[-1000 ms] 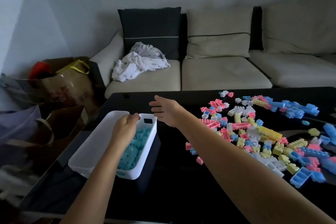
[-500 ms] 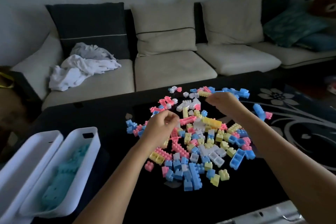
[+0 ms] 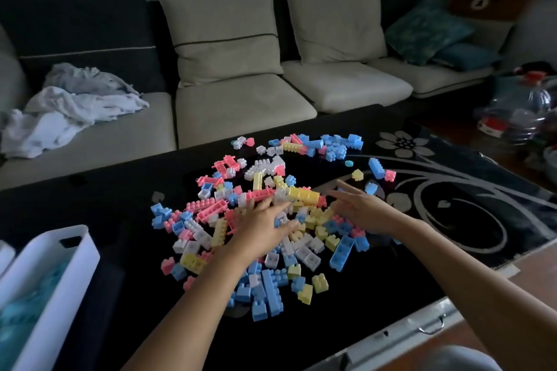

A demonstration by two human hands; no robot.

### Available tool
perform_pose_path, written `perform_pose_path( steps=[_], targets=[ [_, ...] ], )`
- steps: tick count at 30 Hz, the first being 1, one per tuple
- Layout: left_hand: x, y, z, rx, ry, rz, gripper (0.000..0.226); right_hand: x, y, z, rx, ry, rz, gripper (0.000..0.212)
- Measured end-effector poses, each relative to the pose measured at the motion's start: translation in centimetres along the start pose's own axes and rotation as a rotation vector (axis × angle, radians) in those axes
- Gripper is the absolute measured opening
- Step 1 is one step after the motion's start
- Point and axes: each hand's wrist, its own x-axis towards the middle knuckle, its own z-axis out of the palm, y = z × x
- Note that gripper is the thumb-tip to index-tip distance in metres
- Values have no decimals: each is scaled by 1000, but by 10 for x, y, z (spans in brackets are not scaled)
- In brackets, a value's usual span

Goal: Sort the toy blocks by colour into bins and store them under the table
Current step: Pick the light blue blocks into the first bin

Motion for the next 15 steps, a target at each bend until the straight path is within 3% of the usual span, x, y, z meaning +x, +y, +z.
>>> perform_pose_path(
  steps=[4,7,10,15],
  targets=[
    [-2,6,-4,32,70,54,54,2,-15,3,229,-17,-148,37],
    [-2,6,-1,-58,60,88,58,8,-6,-2,450,186,-125,31],
    [0,4,3,-87,12,81,64,24,19,-21,213,416,36,39],
    [12,0,2,60,-47,44,64,58,38,-44,-38,296,144,40]
  ],
)
